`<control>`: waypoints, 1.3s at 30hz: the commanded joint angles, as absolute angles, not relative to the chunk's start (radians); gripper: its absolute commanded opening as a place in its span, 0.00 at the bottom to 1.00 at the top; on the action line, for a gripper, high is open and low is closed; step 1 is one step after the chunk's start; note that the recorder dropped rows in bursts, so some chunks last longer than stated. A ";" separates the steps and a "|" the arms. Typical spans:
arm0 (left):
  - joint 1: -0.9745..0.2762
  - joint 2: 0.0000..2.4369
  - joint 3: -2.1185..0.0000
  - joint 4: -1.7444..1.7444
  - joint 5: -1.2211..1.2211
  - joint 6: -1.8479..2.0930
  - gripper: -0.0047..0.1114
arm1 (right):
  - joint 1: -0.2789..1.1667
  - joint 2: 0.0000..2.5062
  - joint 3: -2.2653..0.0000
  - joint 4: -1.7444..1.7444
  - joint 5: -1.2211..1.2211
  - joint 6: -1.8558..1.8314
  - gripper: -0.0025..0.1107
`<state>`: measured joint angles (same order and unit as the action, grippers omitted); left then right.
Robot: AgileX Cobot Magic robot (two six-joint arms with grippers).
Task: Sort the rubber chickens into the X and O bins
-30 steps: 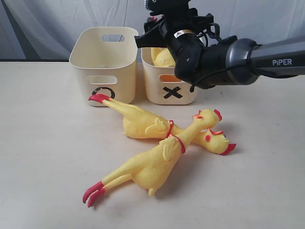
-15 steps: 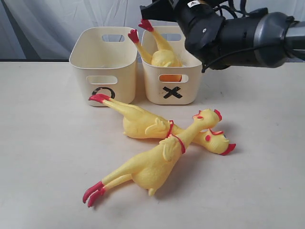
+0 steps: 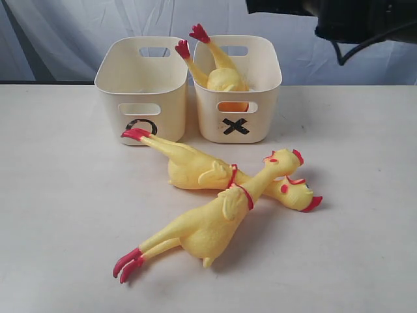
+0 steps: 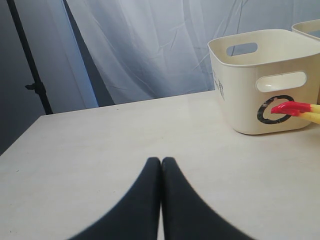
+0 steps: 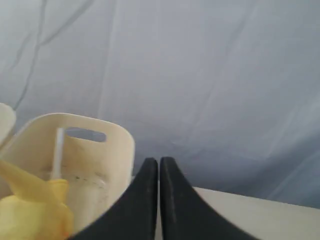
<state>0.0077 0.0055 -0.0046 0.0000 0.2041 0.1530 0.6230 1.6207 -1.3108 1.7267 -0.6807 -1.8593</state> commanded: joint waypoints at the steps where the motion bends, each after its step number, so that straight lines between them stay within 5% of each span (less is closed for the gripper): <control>1: 0.007 0.000 0.000 -0.006 0.191 0.146 0.04 | 0.618 1.543 -1.219 1.744 -0.791 -1.898 0.01; 28: 0.007 0.000 0.000 0.000 0.168 0.146 0.04 | 0.618 0.801 -0.585 1.744 -0.666 -1.663 0.01; 39: 0.007 0.000 0.000 -0.342 -0.291 0.096 0.04 | 0.618 0.402 -0.377 1.744 -0.418 -1.584 0.01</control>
<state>0.0077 0.0055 -0.0046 -0.2494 -0.1267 0.1130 0.6230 0.4797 -0.4126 1.7499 -0.5051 -1.5891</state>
